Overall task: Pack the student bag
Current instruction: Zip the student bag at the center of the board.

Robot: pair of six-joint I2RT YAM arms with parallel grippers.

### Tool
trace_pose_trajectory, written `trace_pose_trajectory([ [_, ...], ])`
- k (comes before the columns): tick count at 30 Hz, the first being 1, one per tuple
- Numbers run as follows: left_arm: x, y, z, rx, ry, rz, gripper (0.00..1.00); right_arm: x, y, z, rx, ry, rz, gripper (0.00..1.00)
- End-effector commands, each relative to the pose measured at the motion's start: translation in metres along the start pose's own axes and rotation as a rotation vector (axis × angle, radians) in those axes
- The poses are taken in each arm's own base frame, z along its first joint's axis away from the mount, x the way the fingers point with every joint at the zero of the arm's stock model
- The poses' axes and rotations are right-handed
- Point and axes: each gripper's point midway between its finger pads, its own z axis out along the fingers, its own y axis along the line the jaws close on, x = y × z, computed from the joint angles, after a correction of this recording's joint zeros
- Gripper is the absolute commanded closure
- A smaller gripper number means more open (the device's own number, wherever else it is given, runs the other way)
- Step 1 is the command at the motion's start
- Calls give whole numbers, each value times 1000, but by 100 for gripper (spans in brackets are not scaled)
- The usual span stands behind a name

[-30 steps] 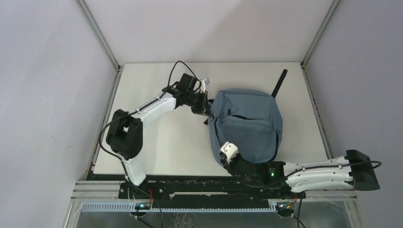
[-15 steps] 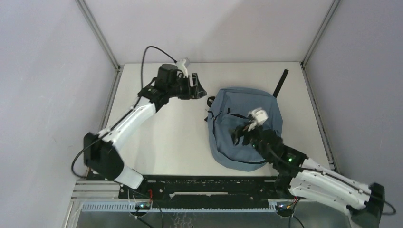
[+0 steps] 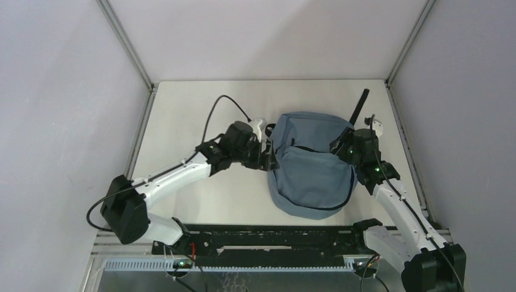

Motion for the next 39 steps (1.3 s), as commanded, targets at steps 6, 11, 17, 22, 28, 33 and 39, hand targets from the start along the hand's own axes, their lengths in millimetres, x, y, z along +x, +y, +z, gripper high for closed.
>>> trace_pose_trajectory([
  [6, 55, -18, 40, 89, 161, -68, 31, -21, 30, 2, -122, -28, 41, 52],
  [11, 67, -1, 57, 45, 200, -77, 77, -18, 73, -4, -202, -39, -103, 50],
  [17, 70, -6, 56, 84, 212, -79, 96, 10, 132, -5, -262, 60, -222, 52],
  [22, 70, -11, 49, 112, 207, -75, 83, 37, 154, 22, -292, 178, -203, 56],
  [28, 63, -1, 39, 52, 160, -82, 50, 64, 143, 55, -212, 333, -184, 54],
  [33, 55, 5, 29, 41, 128, -95, 46, 77, 131, 69, -159, 374, -193, 54],
  [39, 33, 13, 10, 11, 44, -78, 47, 74, 127, 77, -128, 350, -191, 57],
])
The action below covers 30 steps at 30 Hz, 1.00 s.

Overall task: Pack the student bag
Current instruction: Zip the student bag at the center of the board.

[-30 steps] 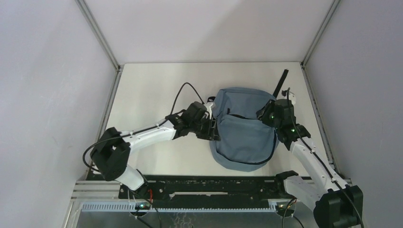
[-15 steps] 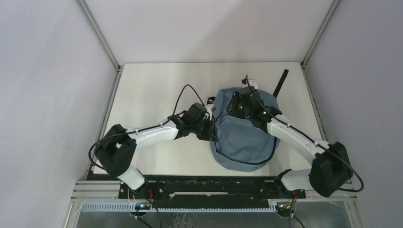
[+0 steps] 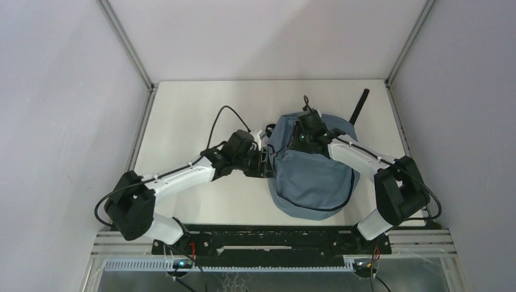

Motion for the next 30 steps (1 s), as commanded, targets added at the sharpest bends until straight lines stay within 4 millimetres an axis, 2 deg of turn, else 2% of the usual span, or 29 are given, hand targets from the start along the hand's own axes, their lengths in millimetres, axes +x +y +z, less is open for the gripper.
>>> trace_pose_trajectory([
  [1, -23, 2, -24, -19, -107, 30, 47, -19, 6, -2, -1, -50, 24, 63],
  [4, -28, 6, -30, -38, -125, 38, 46, -25, 11, -3, -33, -64, 34, 91],
  [6, -31, 8, -33, -47, -136, 35, 46, -31, 17, -7, -58, -82, 40, 100],
  [9, -41, 9, -37, -51, -166, 26, 47, -40, 24, -16, -82, -112, 36, 100],
  [15, -72, 5, -47, -19, -235, -9, 48, -51, 32, -36, -103, -173, 20, 100],
  [20, -91, -10, -41, 22, -226, 18, 48, -54, 38, -48, -127, -212, 17, 100],
  [27, -113, -41, -30, 147, -215, 67, 43, -49, 23, -58, -98, -247, 37, 100],
  [30, -121, -44, -20, 165, -233, 156, 38, -46, 18, -59, -101, -241, 58, 100],
])
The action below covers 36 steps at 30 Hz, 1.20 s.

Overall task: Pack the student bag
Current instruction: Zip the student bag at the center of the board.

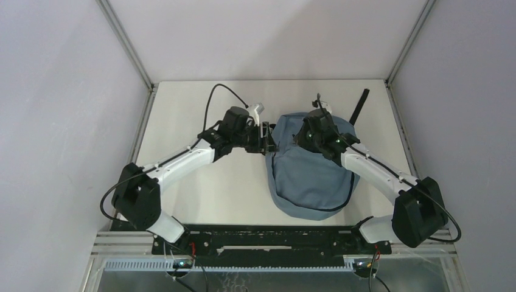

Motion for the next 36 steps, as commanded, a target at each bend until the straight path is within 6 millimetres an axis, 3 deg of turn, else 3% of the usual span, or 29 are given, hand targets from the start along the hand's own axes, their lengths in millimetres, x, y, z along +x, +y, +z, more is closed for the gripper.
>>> trace_pose_trajectory([
  [1, -33, -31, 8, 122, -80, 169, 37, -18, 4, -10, -34, -78, 48, 100],
  [13, -30, -24, 47, 71, -93, 419, 35, -20, 5, -8, -82, -51, 87, 100],
  [22, -36, -28, 73, 87, -76, 380, 36, -17, 10, -6, -115, -32, 91, 100],
  [24, -39, -29, 79, 86, -74, 360, 42, -16, 9, -6, -108, -26, 91, 100],
  [26, -38, -31, 85, 92, -51, 343, 56, -17, 5, -6, -99, -26, 95, 100],
  [29, -32, -29, 89, 104, -8, 335, 91, -18, -2, -7, -77, -29, 100, 100],
  [30, -30, -29, 90, 108, 6, 333, 98, -20, -5, -7, -70, -32, 102, 100],
  [36, -21, -12, 82, 77, 50, 301, 100, -27, -28, -13, -18, -59, 114, 100],
])
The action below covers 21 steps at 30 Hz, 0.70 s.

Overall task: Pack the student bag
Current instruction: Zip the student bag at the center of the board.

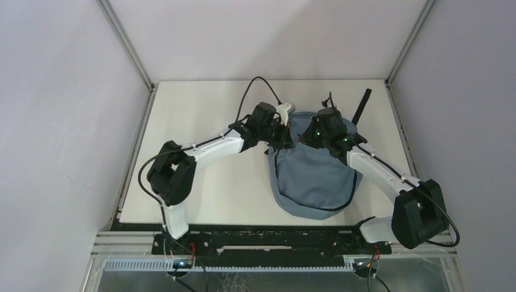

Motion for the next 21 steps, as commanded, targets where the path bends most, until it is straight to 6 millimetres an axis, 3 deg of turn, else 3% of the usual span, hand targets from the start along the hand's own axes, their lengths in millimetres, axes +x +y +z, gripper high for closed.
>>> trace_pose_trajectory([
  [1, -2, 13, -13, -23, 12, -28, 100, -23, -10, -14, 0, -83, 17, 100],
  [8, 21, 26, -29, -36, 45, -41, 100, -30, -65, -23, 121, -140, 67, 100],
  [15, 38, 38, -37, -74, 72, -54, 100, -35, -95, -40, 191, -182, 83, 100],
  [21, 42, 51, -45, -106, 68, -71, 100, -40, -133, -59, 278, -223, 110, 100],
])
